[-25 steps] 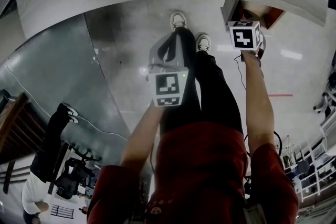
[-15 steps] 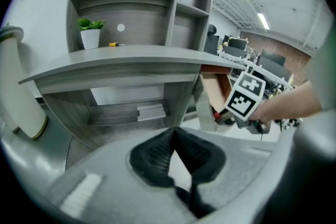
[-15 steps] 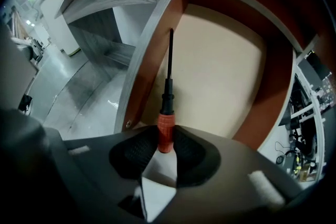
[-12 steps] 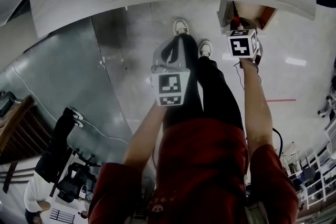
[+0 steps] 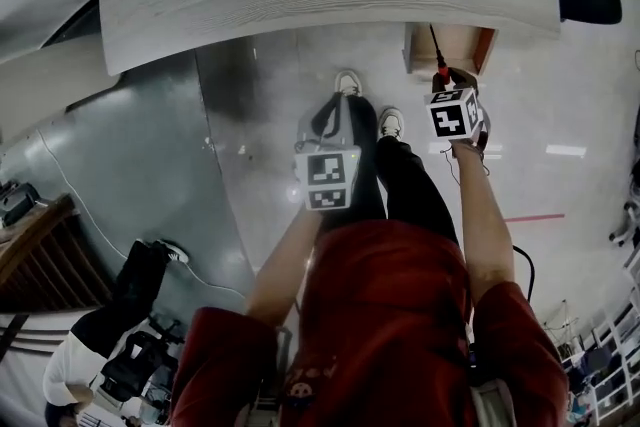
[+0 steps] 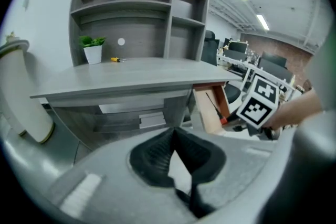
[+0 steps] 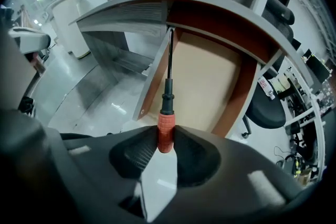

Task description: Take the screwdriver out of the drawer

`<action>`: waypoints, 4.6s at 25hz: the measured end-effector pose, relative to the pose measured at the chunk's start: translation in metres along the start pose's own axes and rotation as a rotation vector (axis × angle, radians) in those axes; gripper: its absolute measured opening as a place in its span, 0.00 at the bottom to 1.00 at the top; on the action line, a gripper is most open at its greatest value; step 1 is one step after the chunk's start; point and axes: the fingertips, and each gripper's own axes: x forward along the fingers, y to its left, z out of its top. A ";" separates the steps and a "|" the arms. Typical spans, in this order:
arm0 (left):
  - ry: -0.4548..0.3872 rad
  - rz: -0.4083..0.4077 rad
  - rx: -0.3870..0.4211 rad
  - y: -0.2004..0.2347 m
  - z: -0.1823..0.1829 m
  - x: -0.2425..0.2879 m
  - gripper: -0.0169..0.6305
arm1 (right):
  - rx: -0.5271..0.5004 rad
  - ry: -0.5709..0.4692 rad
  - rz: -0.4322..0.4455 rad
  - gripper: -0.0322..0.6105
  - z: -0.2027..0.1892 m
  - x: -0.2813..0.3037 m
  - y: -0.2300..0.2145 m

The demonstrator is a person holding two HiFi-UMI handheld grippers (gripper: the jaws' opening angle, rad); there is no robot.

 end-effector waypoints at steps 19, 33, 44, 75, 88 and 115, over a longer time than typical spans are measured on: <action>-0.079 0.051 -0.004 -0.032 0.046 -0.094 0.03 | -0.085 -0.098 0.126 0.20 -0.035 -0.148 0.041; -0.119 0.032 0.002 -0.050 0.077 -0.114 0.03 | 0.041 -0.275 0.114 0.20 -0.006 -0.218 0.009; -0.235 0.048 0.067 -0.061 0.115 -0.133 0.03 | 0.171 -0.469 0.054 0.20 0.034 -0.271 -0.029; -0.325 0.052 0.075 -0.055 0.122 -0.173 0.03 | 0.146 -0.711 -0.006 0.20 0.054 -0.318 -0.014; -0.329 0.056 0.061 -0.053 0.121 -0.172 0.03 | 0.157 -0.715 -0.012 0.20 0.053 -0.319 -0.014; -0.318 0.021 0.087 -0.077 0.127 -0.159 0.03 | 0.185 -0.699 -0.027 0.20 0.038 -0.318 -0.032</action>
